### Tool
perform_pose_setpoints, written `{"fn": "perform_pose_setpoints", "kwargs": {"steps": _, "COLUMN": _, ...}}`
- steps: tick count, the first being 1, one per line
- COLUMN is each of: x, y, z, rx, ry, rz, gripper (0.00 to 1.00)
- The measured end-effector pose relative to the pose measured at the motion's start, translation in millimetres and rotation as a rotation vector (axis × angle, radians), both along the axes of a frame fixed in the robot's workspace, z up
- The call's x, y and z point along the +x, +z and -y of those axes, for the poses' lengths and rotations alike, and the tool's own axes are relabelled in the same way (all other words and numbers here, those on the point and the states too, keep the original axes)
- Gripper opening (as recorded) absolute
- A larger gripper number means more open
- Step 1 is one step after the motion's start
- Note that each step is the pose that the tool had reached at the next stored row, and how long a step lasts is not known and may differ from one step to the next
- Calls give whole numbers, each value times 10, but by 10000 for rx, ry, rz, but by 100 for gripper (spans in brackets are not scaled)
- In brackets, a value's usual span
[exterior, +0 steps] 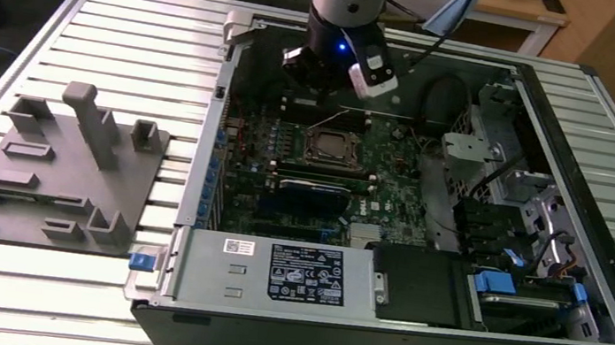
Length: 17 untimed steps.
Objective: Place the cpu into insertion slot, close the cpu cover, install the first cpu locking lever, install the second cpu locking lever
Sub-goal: 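Install the first cpu locking lever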
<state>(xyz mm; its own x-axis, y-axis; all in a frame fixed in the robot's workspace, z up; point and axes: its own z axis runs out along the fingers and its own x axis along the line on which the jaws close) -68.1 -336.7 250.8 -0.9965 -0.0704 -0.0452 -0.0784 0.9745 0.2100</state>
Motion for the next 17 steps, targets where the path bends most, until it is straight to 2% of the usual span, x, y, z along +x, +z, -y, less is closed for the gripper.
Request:
{"fn": "perform_pose_setpoints", "kwargs": {"steps": 5, "x": 0, "y": -40, "z": 1, "rx": 1, "ry": 0, "rz": 211, "gripper": 10}}
{"fn": "perform_pose_setpoints", "kwargs": {"steps": 12, "x": 36, "y": -57, "z": -11, "rx": 3, "ry": 1, "rz": 221, "gripper": 10}}
{"fn": "perform_pose_setpoints", "kwargs": {"steps": 17, "x": 65, "y": -100, "z": -21, "rx": 6, "ry": -18, "rz": 221, "gripper": 10}}
